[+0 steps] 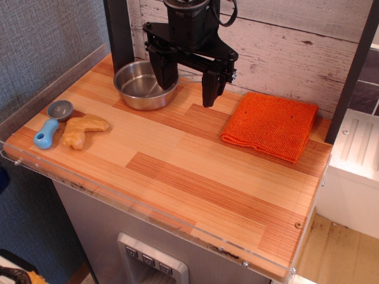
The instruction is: Move the pot to the bottom right corner of the table.
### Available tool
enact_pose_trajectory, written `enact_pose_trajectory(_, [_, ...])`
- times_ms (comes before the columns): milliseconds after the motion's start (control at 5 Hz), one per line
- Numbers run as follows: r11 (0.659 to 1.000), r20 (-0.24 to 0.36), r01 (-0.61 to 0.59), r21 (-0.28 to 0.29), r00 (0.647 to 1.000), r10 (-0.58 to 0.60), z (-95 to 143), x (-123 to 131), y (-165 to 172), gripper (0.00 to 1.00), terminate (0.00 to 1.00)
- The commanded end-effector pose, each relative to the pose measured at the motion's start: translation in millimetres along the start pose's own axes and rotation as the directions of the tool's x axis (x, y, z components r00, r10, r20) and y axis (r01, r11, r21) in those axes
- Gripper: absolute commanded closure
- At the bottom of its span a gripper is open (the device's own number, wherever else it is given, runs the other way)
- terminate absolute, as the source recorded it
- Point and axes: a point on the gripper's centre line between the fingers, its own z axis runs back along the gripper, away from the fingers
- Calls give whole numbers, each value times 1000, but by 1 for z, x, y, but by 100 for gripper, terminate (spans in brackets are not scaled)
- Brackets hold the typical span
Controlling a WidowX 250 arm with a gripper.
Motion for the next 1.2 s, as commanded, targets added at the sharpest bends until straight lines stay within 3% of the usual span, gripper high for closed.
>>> enact_pose_trajectory(0, [1000,0,0,0,1000,0,0,0,0,0,0])
enact_pose_trajectory(200, [997,-8,-69,24,998,69,-15,9,32,0,0])
enact_pose_trajectory(600, [993,34,-107,58,994,105,-33,24,88,0,0])
enact_pose_trajectory(800, [992,67,-114,60,992,110,-41,37,100,0,0])
enact_pose_trajectory(1000, [992,86,-126,16,989,124,-57,50,99,0,0])
